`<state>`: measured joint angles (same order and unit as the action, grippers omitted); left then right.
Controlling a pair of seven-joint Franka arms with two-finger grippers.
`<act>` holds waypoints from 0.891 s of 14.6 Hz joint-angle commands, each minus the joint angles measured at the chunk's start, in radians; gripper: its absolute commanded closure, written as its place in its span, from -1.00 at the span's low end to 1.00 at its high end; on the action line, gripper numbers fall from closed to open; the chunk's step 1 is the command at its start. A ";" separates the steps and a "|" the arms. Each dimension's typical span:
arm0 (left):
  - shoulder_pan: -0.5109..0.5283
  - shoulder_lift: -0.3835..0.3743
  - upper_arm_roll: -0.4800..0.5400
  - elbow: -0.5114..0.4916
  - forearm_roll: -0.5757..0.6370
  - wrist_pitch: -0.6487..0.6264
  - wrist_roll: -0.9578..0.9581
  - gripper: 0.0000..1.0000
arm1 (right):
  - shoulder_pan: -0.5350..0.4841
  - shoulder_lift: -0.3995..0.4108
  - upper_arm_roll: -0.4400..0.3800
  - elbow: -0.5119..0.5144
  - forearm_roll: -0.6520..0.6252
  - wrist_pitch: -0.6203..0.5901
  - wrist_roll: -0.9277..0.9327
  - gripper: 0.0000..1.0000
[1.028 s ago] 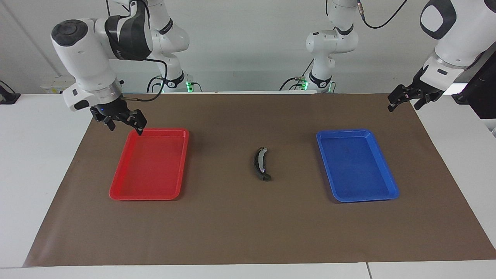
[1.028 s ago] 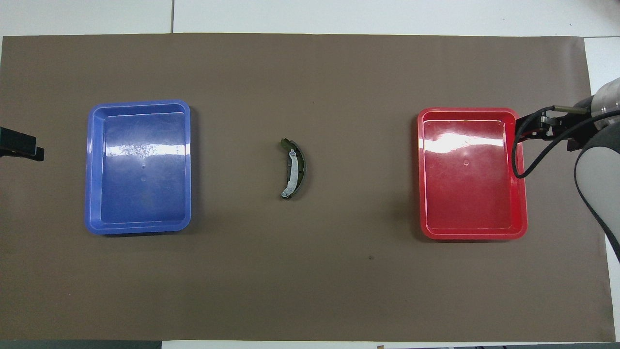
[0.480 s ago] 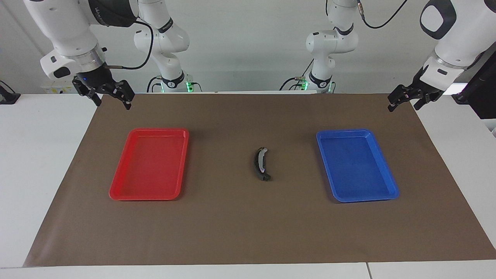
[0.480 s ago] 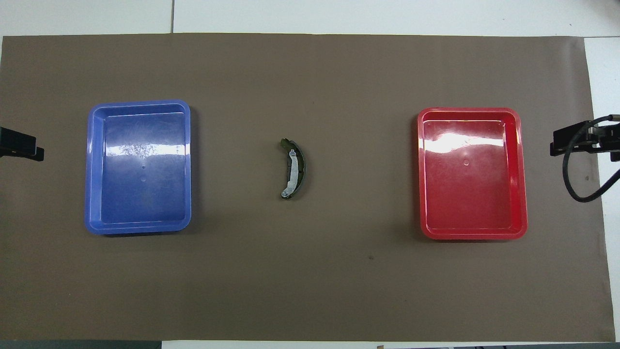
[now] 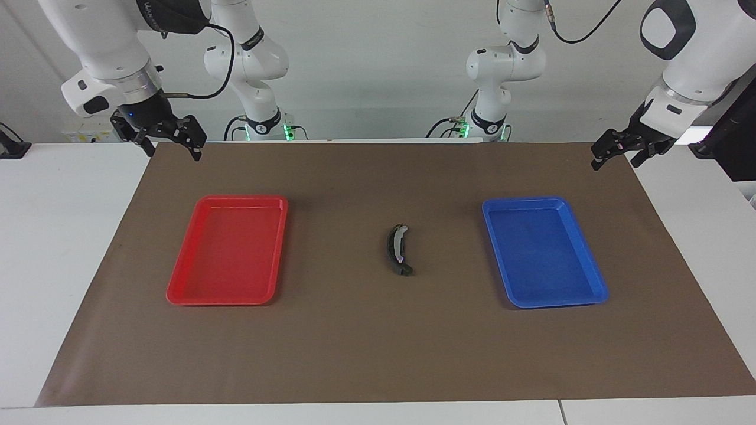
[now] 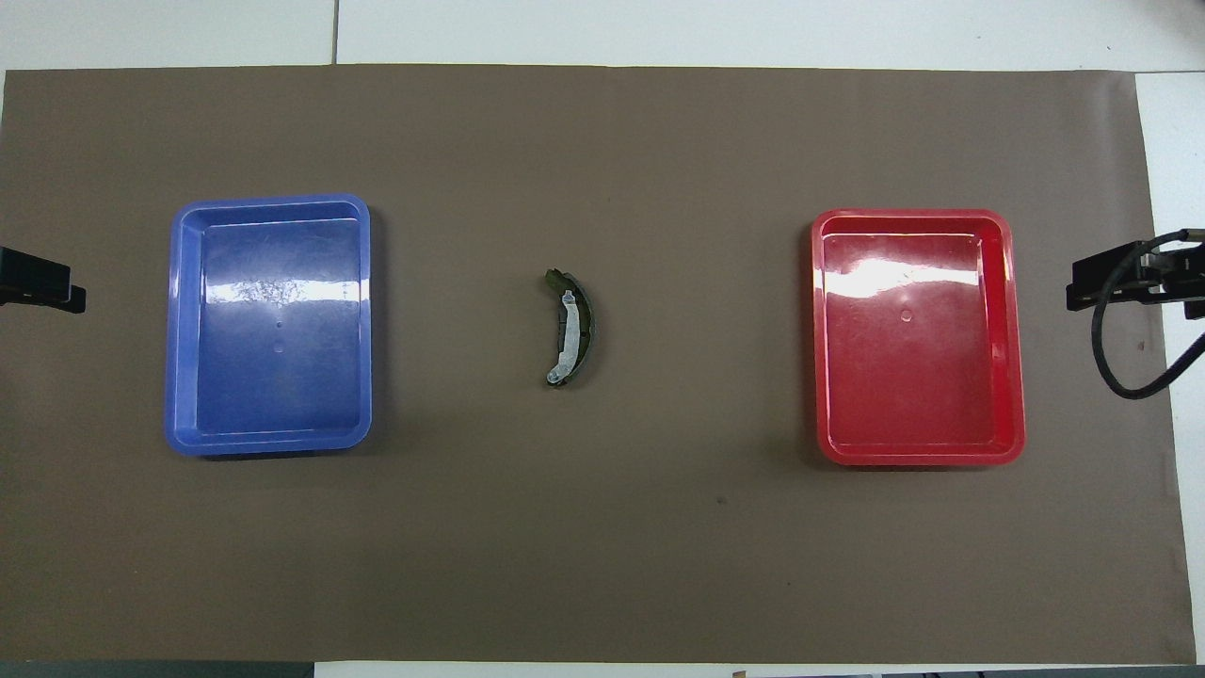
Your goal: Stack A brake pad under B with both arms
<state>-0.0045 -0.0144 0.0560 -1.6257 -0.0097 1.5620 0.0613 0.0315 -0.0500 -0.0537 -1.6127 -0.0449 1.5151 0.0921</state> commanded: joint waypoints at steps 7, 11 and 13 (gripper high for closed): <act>0.006 -0.015 -0.002 -0.006 0.014 -0.013 0.003 -0.97 | -0.013 0.007 0.006 0.028 0.017 -0.018 -0.080 -1.00; 0.006 -0.015 -0.002 -0.006 0.014 -0.013 0.003 -0.97 | -0.012 0.002 0.006 0.020 0.023 -0.018 -0.075 -1.00; 0.006 -0.015 -0.002 -0.006 0.014 -0.013 0.003 -0.97 | -0.008 0.001 0.006 0.017 0.023 -0.018 -0.075 -1.00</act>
<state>-0.0045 -0.0144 0.0560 -1.6257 -0.0097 1.5620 0.0613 0.0323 -0.0485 -0.0531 -1.5972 -0.0399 1.5118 0.0392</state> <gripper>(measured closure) 0.018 0.000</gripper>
